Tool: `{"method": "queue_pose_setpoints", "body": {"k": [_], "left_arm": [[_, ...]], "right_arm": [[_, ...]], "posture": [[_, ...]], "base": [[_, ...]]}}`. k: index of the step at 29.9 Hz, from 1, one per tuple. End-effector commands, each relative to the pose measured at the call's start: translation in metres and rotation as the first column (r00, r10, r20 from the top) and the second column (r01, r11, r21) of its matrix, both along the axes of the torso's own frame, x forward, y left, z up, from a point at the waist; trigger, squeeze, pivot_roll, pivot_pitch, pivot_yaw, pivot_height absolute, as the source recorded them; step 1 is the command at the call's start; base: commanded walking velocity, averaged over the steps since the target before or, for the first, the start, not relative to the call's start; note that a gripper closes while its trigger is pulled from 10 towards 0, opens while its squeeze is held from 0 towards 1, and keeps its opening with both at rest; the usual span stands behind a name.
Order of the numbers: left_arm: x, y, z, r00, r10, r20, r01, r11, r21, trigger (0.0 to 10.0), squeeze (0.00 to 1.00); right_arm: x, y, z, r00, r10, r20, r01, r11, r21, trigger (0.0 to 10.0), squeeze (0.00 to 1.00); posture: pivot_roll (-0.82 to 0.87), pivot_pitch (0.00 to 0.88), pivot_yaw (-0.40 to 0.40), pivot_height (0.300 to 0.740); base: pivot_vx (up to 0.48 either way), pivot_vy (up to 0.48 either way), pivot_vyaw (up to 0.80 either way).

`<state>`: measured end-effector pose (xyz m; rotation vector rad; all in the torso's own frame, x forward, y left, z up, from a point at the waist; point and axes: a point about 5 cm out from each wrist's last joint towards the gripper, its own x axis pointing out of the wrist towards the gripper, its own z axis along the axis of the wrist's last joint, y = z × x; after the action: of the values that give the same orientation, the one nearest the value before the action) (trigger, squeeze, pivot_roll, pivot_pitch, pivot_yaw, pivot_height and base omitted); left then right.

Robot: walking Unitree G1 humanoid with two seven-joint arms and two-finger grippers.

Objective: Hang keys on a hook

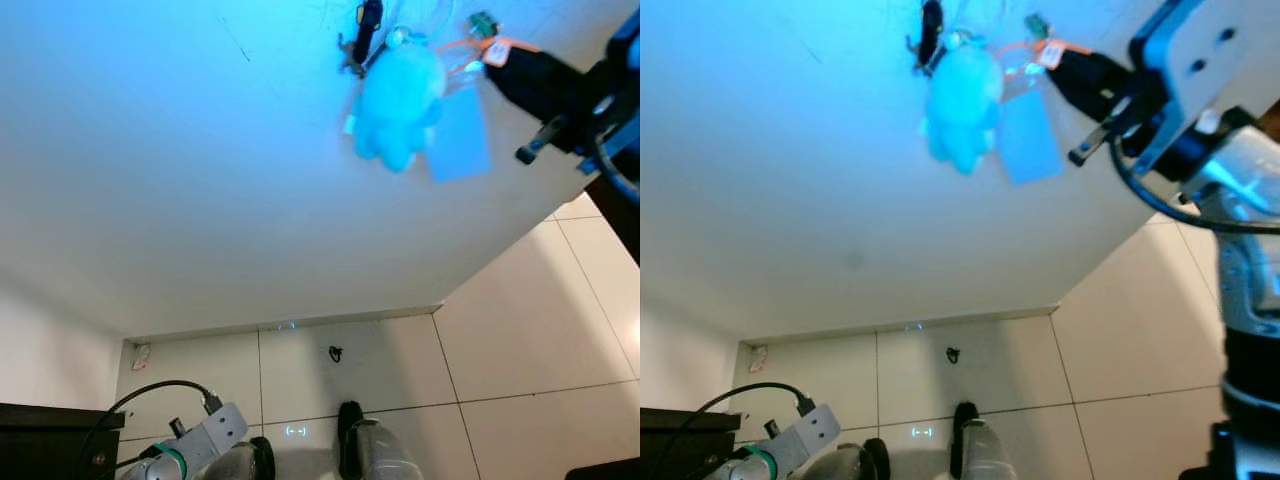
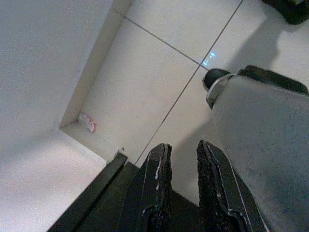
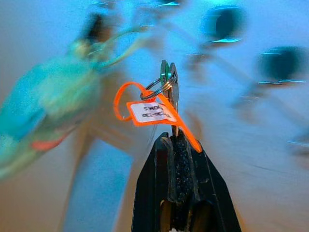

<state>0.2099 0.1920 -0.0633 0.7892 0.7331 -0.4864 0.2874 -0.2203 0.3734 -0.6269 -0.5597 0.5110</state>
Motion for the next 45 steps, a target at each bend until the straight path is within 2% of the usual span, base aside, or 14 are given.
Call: {"method": "queue_pose_setpoints", "body": {"k": [1,3,4,6,7,10,15,20,22,27,39,41,44,45], "left_arm": [[-0.016,0.003,-0.009,0.998,0.008,-0.061,-0.008,1.000,0.009,10.0,0.00],[-0.016,0.003,-0.009,0.998,0.008,-0.061,-0.007,1.000,0.009,10.0,0.00],[-0.015,0.003,-0.009,0.998,0.004,-0.061,-0.004,1.000,0.010,10.0,0.00],[-0.015,0.003,-0.009,0.998,0.004,-0.061,-0.004,1.000,0.010,10.0,0.00],[-0.015,0.003,-0.009,0.998,0.001,-0.060,0.000,1.000,0.012,10.0,0.00],[-0.015,0.004,-0.008,0.998,0.002,-0.059,-0.001,1.000,0.013,10.0,0.00],[-0.014,0.004,-0.008,0.998,0.005,-0.059,-0.004,1.000,0.013,10.0,0.00],[-0.013,0.004,-0.008,0.998,0.004,-0.057,-0.003,1.000,0.015,10.0,0.00],[-0.013,0.005,-0.007,0.998,0.010,-0.055,-0.009,1.000,0.015,10.0,0.00],[-0.013,0.005,-0.007,0.998,0.016,-0.055,-0.015,1.000,0.014,10.0,0.00],[-0.012,0.004,-0.007,0.998,0.013,-0.056,-0.013,1.000,0.010,10.0,0.00],[-0.011,0.003,-0.007,0.998,0.017,-0.056,-0.017,1.000,0.009,10.0,0.00],[-0.011,0.003,-0.007,0.998,0.018,-0.056,-0.017,1.000,0.009,10.0,0.00],[-0.011,0.003,-0.007,0.998,0.019,-0.056,-0.019,1.000,0.008,10.0,0.00]], "right_arm": [[-0.003,-0.007,0.004,0.999,-0.039,0.025,0.039,0.999,0.002,10.0,0.00],[-0.002,-0.013,0.007,0.996,-0.075,0.039,0.074,0.997,0.018,10.0,0.00],[0.001,-0.020,0.010,0.988,-0.140,0.057,0.138,0.990,0.041,10.0,0.00],[0.001,-0.020,0.010,0.988,-0.140,0.057,0.138,0.990,0.041,10.0,0.00],[0.005,-0.029,0.013,0.973,-0.222,0.062,0.217,0.973,0.080,10.0,0.00],[0.010,-0.037,0.013,0.957,-0.284,0.051,0.274,0.950,0.149,10.0,0.00],[0.012,-0.035,0.011,0.965,-0.257,0.049,0.243,0.952,0.187,10.0,0.00],[0.022,-0.022,0.012,0.977,-0.197,0.080,0.166,0.943,0.289,10.0,0.00],[0.029,-0.009,0.014,0.985,-0.139,0.104,0.092,0.926,0.365,10.0,0.00],[0.030,0.000,0.021,0.981,-0.122,0.149,0.055,0.920,0.389,10.0,0.00],[0.030,0.009,0.028,0.955,-0.188,0.229,0.107,0.940,0.325,10.0,0.00],[0.030,0.007,0.030,0.951,-0.230,0.208,0.179,0.954,0.240,10.0,0.00],[0.030,0.007,0.029,0.950,-0.243,0.197,0.199,0.956,0.216,10.0,0.00],[0.034,0.002,0.020,0.955,-0.263,0.135,0.239,0.956,0.169,10.0,0.00]], "posture": [[-0.18,0.228,0.075,0.740],[-0.18,0.228,0.078,0.740],[-0.18,0.229,0.079,0.740],[-0.18,0.229,0.079,0.740],[-0.17,0.229,0.079,0.740],[-0.17,0.231,0.082,0.740],[-0.17,0.231,0.083,0.740],[-0.16,0.230,0.082,0.740],[-0.16,0.230,0.080,0.740],[-0.16,0.230,0.078,0.740],[-0.16,0.231,0.079,0.740],[-0.16,0.230,0.076,0.740],[-0.16,0.230,0.076,0.740],[-0.16,0.229,0.075,0.740]], "base": [[0.000,0.000,0.00],[0.000,0.000,0.00],[0.000,0.000,0.00],[0.000,0.000,0.00],[0.000,0.000,0.00],[0.000,0.000,0.00],[0.000,0.000,0.00],[0.000,0.000,0.00],[0.000,0.000,0.00],[0.000,0.000,0.00],[0.000,0.000,0.00],[0.000,0.000,0.00],[0.000,0.000,0.00],[0.000,0.000,0.00]]}}
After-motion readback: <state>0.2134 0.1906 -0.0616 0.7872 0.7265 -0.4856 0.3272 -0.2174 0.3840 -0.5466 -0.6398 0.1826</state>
